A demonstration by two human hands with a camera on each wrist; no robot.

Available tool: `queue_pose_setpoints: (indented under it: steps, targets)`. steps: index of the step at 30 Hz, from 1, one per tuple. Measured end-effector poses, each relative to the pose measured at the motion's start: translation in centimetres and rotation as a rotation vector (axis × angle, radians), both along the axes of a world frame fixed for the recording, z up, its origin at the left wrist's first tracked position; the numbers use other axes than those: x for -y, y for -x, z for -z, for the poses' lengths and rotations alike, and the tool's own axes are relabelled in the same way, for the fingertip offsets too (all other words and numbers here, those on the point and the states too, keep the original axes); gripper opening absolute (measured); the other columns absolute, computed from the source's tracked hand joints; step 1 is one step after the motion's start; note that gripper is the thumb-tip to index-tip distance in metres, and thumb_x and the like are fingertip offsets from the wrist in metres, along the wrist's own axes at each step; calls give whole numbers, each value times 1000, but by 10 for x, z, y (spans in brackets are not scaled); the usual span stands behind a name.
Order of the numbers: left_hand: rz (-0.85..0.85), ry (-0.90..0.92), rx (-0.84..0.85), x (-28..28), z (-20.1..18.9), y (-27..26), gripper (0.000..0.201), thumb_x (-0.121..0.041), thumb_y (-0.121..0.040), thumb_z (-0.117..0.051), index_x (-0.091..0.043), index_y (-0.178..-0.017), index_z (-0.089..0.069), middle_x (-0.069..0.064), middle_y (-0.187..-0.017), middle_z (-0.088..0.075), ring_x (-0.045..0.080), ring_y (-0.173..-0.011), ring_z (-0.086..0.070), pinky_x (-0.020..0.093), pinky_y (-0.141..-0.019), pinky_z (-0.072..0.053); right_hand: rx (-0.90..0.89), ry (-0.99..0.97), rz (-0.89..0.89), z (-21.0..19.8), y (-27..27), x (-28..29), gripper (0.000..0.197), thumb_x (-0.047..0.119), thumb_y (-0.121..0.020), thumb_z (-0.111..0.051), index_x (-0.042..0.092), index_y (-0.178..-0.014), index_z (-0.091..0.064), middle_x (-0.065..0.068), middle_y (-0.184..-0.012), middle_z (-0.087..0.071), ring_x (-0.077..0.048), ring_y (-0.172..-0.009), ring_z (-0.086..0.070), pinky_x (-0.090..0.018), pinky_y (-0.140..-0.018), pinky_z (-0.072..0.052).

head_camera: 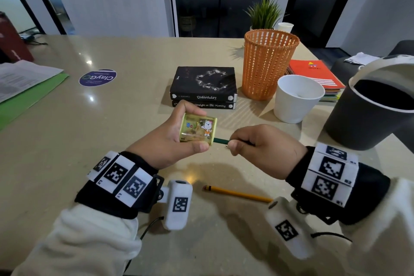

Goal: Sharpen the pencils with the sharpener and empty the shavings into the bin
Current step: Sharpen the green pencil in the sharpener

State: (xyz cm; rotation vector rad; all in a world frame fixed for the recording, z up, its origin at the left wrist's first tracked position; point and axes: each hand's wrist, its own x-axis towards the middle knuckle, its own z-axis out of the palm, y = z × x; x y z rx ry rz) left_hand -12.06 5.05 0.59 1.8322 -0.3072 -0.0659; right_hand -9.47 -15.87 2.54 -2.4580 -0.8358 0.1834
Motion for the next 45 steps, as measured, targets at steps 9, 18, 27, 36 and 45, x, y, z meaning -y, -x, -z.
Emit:
queue_pose_setpoints:
  steps: [9,18,27,36,45]
  targets:
    - [-24,113,-104,-6,1,-3,47,-32,-63,-72,-33,-102,-45,-3,-90,-58,0,-69,-59,17,-65,-48,605,145,-45,8,8,-6,32,39,-83,-38,19,-90,-62,4,-65,-61,-24,-58,-58,-28,-48,-40]
    - [14,195,-163,-8,6,-7,56,-38,-53,-76,-34,-101,-48,-2,-85,-57,10,-64,-53,19,-62,-44,771,137,-52,6,8,-5,30,30,-86,-40,15,-74,-63,2,-53,-56,-25,-45,-54,-23,-42,-37]
    - [-8,107,-79,-5,4,-1,55,-42,-56,-69,-34,-103,-42,-6,-95,-56,-5,-72,-59,13,-65,-47,527,100,-21,3,6,-5,30,37,-83,-37,23,-68,-58,5,-43,-50,-19,-35,-46,-12,-43,-6]
    - [-7,44,-33,-3,0,0,53,-37,-58,-72,-39,-102,-41,-10,-96,-56,-4,-78,-62,13,-67,-47,6,4,-36,0,-4,-4,25,33,-92,-45,28,-68,-52,1,-64,-56,-17,-65,-52,-34,-65,-43]
    - [-37,116,-81,1,-2,-10,56,-43,-57,-74,-31,-104,-45,-6,-80,-58,3,-60,-54,17,-59,-47,514,74,-50,-12,-3,5,26,37,-83,-43,19,-84,-62,4,-59,-60,-22,-55,-57,-29,-44,-45]
